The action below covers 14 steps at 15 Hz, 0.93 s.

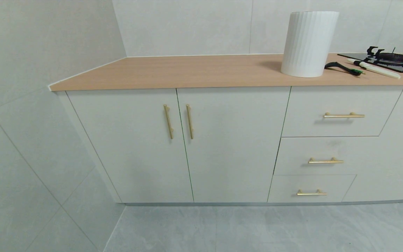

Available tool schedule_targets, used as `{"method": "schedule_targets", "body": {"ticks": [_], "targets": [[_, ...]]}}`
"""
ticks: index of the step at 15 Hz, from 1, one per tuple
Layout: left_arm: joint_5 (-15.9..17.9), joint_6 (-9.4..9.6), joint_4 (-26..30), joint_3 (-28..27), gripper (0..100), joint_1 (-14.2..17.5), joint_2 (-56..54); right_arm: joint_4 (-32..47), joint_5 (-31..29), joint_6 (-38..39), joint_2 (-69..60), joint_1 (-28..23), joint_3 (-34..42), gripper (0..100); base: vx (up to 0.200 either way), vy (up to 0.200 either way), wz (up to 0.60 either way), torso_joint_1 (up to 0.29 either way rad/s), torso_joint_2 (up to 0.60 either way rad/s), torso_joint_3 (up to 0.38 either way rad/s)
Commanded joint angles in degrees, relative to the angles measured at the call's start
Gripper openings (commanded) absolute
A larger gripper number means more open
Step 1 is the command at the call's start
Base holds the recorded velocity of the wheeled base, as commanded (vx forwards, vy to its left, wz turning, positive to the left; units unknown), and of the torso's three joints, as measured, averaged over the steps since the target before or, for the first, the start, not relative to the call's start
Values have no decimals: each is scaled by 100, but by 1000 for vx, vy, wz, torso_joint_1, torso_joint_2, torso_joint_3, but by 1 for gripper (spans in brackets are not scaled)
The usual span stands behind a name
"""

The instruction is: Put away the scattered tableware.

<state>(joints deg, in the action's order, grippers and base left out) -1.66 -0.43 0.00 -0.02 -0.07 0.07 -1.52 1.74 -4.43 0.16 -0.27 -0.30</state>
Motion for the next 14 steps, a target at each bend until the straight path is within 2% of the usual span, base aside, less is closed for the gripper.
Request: {"method": "schedule_targets", "body": {"ticks": [1, 10, 14], "targets": [[-1, -1, 0, 2, 100, -1, 1, -6, 1, 3, 2, 0, 4, 100, 0, 0, 0, 0, 0, 0], [-1, -1, 0, -6, 100, -1, 1, -6, 10, 3, 2, 0, 4, 100, 200, 0, 0, 2, 2, 1], [-1, -1, 0, 2, 100, -1, 1, -23, 1, 3, 2, 0, 4, 100, 0, 0, 0, 0, 0, 0]]}}
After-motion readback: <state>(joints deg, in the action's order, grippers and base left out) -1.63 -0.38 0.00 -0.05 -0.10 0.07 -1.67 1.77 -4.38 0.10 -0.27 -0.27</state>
